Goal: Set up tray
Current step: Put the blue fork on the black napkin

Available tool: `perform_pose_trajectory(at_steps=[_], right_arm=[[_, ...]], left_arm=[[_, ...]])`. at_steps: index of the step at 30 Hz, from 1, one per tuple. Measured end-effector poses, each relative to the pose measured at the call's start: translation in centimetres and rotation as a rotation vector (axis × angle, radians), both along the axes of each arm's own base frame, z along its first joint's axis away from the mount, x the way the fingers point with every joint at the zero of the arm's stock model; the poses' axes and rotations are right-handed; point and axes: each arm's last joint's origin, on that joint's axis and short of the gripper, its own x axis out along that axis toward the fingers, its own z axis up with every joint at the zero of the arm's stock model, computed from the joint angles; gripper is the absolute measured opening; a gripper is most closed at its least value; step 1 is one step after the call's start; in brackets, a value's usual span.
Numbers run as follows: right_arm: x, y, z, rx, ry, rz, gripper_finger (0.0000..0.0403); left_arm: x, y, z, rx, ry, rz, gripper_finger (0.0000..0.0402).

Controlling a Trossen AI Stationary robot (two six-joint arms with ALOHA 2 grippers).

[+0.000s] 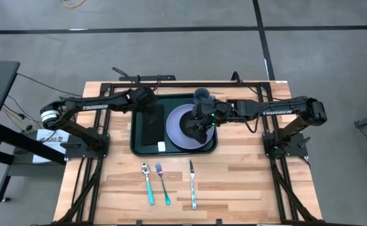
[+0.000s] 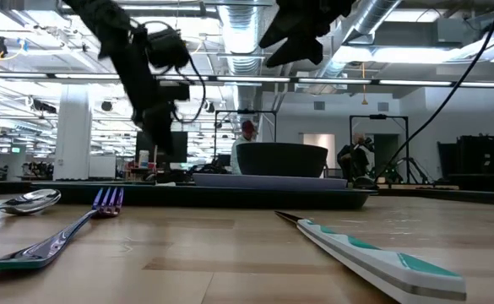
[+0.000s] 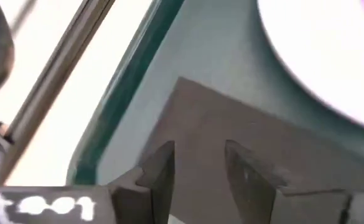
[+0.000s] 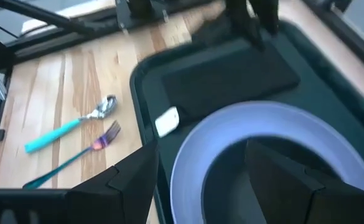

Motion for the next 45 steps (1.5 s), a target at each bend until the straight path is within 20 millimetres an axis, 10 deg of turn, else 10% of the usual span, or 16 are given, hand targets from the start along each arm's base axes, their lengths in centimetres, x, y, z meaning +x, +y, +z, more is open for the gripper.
perform_pose_trajectory(at_steps=[8,18,32,45], right_arm=[[-1.7,0.7,-1.6,0.207,0.237,-0.141,0.0230],[-3.1,4.5,-2.4,0.272,0.384,-0.238,0.0230],[-3.5,6.6,-2.3,0.208,0.361,-0.253,0.0230],[-3.6,6.5,-2.4,0.125,0.347,-0.296,0.0230]], left_arm=[[-1.2,-2.8,6.2,-0.322,-0.255,0.165,0.0118],[-3.4,-9.6,9.3,-0.572,-0.376,0.259,0.0106],[-1.6,-13.4,7.6,-0.692,-0.282,0.355,0.0106],[-2.7,-21.1,5.8,-0.662,-0.210,0.511,0.0106]])
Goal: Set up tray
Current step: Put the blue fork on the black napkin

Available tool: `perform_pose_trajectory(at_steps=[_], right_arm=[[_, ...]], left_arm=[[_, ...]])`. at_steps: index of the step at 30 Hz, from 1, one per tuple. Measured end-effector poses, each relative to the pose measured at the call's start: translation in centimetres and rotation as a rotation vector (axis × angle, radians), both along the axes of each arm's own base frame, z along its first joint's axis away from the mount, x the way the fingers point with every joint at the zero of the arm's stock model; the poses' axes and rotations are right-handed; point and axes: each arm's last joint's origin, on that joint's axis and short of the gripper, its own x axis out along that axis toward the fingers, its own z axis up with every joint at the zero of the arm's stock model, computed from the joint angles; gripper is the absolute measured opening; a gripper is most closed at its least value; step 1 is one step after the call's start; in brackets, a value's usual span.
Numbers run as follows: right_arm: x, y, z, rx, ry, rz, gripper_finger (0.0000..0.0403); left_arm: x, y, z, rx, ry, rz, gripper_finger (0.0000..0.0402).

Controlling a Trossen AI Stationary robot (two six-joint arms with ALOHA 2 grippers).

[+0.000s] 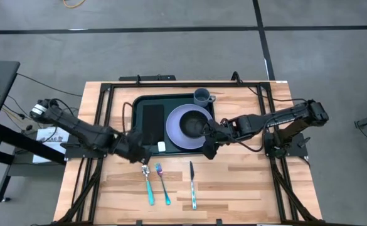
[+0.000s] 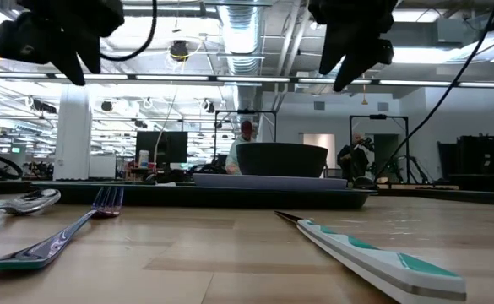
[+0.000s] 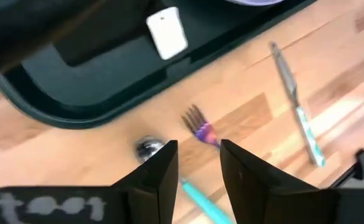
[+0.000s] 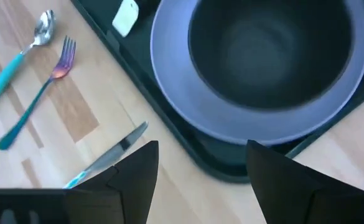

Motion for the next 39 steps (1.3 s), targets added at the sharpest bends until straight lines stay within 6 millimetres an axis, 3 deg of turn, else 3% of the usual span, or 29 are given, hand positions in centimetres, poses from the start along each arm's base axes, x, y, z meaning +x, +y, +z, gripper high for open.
perform_pose_trajectory(at_steps=[6,9,16,21,30,36,39], right_arm=[[-0.7,2.2,0.9,-0.160,-0.127,0.230,0.0230],[-2.1,2.8,0.0,-0.097,-0.258,0.302,0.0230],[-6.4,2.1,-1.9,0.119,-0.479,0.327,0.0230],[-9.5,1.4,-3.5,0.102,-0.363,0.348,0.0230],[-12.0,0.4,-4.2,0.021,-0.256,0.397,0.0230],[-12.4,0.2,-4.4,-0.037,-0.206,0.453,0.0230],[-12.6,0.1,-4.5,-0.055,-0.187,0.476,0.0230]], left_arm=[[-0.2,-2.0,-0.4,-0.010,-0.022,-0.008,0.0105],[0.0,-2.5,-0.4,-0.020,-0.046,-0.019,0.0105],[1.2,-3.3,-0.3,-0.061,-0.129,-0.049,0.0105],[2.8,-4.4,-1.8,-0.123,-0.131,0.016,0.0105],[7.4,-7.2,-5.8,-0.258,-0.147,0.220,0.0105],[9.1,-7.9,-7.2,-0.190,0.186,0.263,0.0105],[9.9,-8.5,-7.2,-0.193,0.269,0.256,0.0105]])
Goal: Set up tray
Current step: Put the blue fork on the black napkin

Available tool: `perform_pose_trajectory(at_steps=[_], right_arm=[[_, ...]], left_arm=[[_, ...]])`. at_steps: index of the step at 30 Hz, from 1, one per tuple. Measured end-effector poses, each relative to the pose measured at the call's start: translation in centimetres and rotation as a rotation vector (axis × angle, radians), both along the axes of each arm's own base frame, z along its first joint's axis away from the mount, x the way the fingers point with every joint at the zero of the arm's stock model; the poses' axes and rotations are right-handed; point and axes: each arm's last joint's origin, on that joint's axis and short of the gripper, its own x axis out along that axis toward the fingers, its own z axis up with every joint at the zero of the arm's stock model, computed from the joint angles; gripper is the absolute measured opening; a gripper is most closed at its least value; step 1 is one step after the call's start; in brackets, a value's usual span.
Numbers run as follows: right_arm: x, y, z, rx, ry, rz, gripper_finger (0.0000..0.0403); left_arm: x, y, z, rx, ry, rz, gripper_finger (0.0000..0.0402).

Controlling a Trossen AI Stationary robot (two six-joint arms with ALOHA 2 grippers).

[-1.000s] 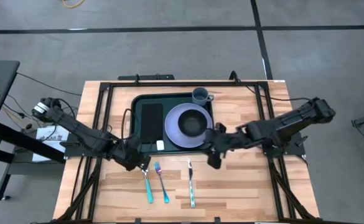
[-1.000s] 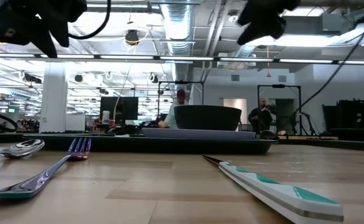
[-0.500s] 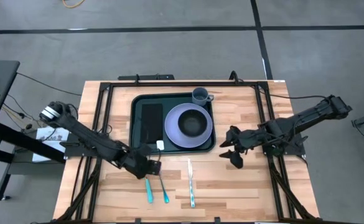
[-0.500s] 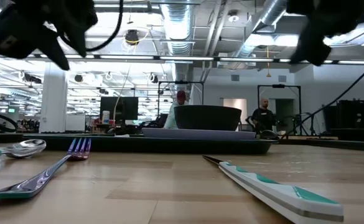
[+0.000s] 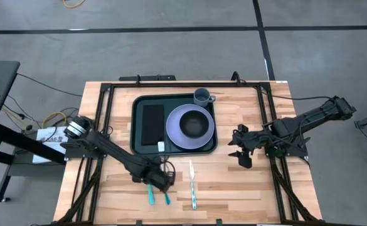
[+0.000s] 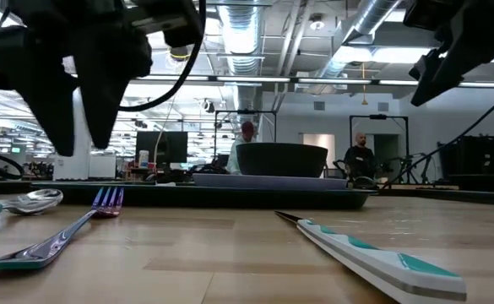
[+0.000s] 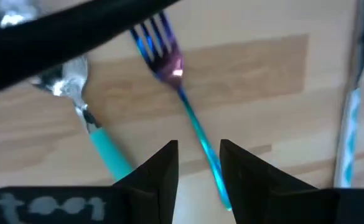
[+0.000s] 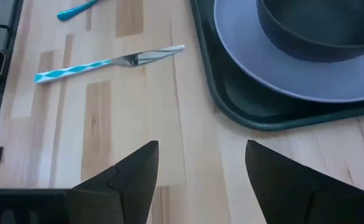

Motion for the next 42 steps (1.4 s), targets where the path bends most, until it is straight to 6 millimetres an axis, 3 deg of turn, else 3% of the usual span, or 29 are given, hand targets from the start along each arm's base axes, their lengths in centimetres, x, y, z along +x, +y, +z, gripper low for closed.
perform_pose_trajectory(at_steps=[10,18,27,34,42], right_arm=[[-0.2,-0.1,0.0,-0.024,0.007,0.025,0.0230],[-0.2,-0.1,0.0,-0.029,0.007,0.032,0.0230],[-0.4,-0.1,0.4,-0.020,-0.022,0.031,0.0230],[-0.5,-0.2,0.6,-0.017,-0.032,0.031,0.0230],[-0.5,-0.2,0.6,-0.018,-0.031,0.031,0.0230]], left_arm=[[1.7,-1.1,-2.7,-0.017,0.065,0.066,0.0105],[1.7,-0.8,-2.8,0.029,0.056,0.117,0.0105],[2.6,-0.9,-5.0,0.002,0.102,0.123,0.0105],[2.9,-0.5,-5.2,0.014,0.090,0.125,0.0104],[2.9,-0.4,-5.3,0.003,0.105,0.130,0.0050]])
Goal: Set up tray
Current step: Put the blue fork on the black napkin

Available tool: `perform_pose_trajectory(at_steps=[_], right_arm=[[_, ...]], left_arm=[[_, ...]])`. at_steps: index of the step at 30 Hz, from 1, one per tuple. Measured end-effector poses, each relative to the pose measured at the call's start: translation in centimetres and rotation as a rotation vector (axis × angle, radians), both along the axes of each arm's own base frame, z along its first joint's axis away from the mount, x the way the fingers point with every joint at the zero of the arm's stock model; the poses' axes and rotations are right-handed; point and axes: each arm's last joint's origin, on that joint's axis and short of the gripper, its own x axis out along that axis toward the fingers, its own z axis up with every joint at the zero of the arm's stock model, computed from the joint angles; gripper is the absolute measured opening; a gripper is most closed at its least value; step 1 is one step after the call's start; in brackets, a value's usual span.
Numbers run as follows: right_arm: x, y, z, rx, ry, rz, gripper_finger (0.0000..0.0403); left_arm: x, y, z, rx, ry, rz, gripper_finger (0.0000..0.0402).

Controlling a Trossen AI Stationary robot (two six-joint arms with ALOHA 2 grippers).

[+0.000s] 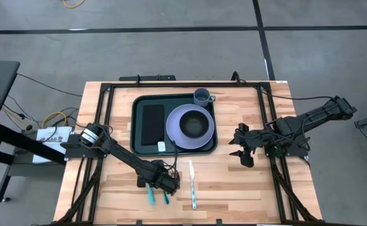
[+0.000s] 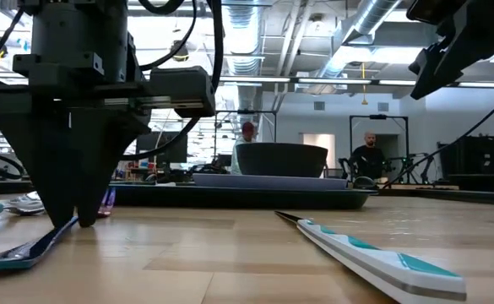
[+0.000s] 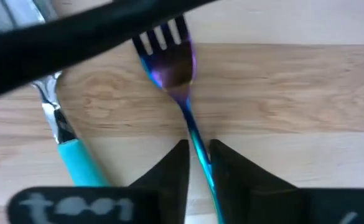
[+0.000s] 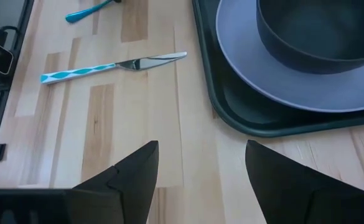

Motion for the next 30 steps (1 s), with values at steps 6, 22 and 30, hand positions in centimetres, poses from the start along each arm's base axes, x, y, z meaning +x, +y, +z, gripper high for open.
perform_pose_trajectory(at_steps=[6,22,30], right_arm=[[0.0,0.0,0.0,-0.006,-0.001,0.004,0.0230],[0.0,0.0,0.0,-0.029,-0.005,0.023,0.0230],[0.0,0.0,0.0,-0.041,-0.007,0.033,0.0230]], left_arm=[[0.0,0.0,0.0,-0.001,0.000,0.019,0.0007],[-0.5,0.4,3.8,0.024,-0.140,0.029,0.0001],[-3.0,2.8,7.7,0.132,-0.077,0.044,0.0000]])
